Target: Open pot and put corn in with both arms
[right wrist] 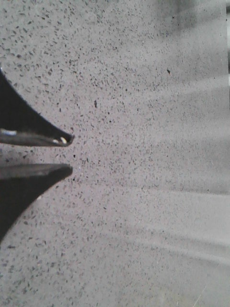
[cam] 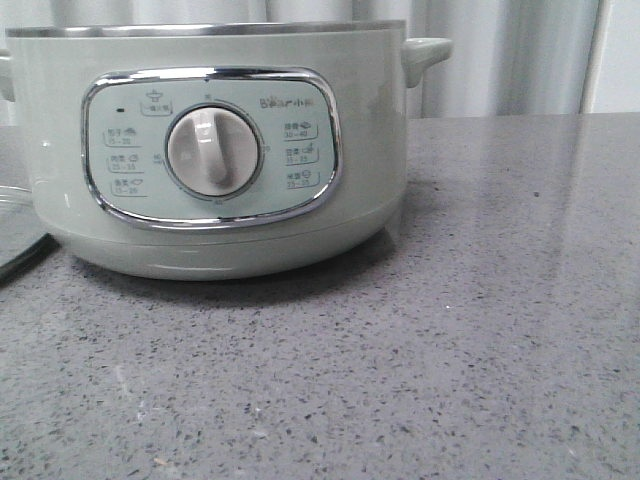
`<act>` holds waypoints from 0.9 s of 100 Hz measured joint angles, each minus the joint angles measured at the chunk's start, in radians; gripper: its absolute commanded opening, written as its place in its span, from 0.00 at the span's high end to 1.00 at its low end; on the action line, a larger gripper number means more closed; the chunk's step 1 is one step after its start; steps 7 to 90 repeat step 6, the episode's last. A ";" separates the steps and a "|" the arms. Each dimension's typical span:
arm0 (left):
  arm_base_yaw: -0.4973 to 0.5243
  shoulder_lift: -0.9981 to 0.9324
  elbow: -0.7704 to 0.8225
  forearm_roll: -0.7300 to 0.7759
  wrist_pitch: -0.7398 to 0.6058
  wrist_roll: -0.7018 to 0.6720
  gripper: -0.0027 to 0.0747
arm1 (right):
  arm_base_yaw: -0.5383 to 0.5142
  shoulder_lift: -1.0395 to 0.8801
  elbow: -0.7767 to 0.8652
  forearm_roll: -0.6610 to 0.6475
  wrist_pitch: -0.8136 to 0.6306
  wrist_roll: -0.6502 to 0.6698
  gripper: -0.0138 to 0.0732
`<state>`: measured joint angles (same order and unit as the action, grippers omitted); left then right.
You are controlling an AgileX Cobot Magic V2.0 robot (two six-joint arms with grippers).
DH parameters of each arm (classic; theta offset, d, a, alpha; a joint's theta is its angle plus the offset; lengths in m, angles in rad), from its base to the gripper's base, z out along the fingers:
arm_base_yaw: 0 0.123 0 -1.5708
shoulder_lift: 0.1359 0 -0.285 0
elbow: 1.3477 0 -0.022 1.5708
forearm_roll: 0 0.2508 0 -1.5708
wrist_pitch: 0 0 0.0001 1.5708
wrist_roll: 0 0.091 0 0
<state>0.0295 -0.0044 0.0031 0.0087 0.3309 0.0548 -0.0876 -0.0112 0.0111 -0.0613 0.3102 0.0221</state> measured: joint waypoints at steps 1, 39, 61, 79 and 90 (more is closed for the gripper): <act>0.000 0.000 0.000 0.000 0.000 0.000 0.99 | 0.000 0.000 0.000 0.000 0.000 0.000 0.83; 0.000 0.000 0.000 0.000 0.000 0.000 0.99 | 0.000 0.000 0.000 0.000 0.000 0.000 0.83; 0.000 0.000 0.000 0.000 0.000 0.000 0.99 | 0.000 0.000 0.000 0.000 0.000 0.000 0.83; 0.000 0.000 0.000 0.000 0.000 0.000 0.99 | 0.000 0.000 0.000 0.000 0.000 0.000 0.83; 0.000 0.000 0.000 0.000 0.000 0.000 0.99 | 0.000 0.000 0.000 0.000 0.000 0.000 0.83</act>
